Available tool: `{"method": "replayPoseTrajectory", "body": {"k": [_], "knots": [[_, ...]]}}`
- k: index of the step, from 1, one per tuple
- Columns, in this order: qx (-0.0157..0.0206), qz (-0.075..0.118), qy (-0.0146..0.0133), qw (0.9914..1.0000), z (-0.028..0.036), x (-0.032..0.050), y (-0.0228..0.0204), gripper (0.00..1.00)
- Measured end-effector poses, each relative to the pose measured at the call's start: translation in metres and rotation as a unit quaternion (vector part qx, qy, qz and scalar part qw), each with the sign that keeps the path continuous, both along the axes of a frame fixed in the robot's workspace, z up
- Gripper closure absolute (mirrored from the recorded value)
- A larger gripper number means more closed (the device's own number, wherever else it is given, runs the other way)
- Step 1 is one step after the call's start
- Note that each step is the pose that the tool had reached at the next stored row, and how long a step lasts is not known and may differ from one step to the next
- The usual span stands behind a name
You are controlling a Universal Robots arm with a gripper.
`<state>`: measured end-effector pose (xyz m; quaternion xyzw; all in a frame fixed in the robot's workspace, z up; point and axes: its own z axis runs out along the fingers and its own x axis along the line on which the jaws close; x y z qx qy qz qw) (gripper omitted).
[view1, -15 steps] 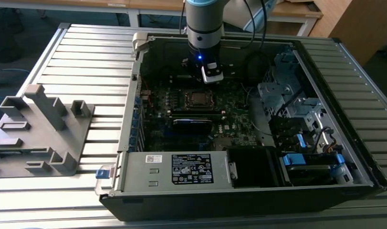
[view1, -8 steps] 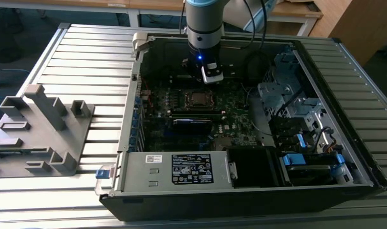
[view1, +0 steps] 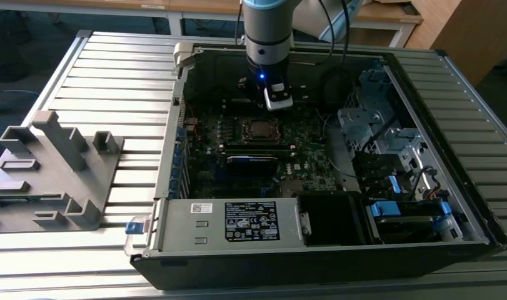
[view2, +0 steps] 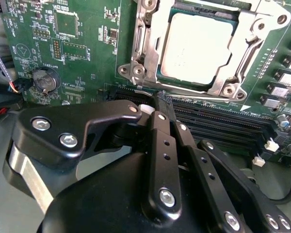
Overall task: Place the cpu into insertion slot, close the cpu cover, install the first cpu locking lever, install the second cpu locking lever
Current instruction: 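Install the first cpu locking lever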
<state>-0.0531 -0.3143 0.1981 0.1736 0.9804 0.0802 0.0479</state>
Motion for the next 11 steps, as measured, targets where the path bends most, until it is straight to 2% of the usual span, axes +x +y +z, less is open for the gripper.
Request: {"method": "replayPoseTrajectory", "body": {"k": [11], "knots": [[0.0000, 0.000, 0.0000, 1.00000, 0.0015, 0.0000, -0.0012, 0.90]]}}
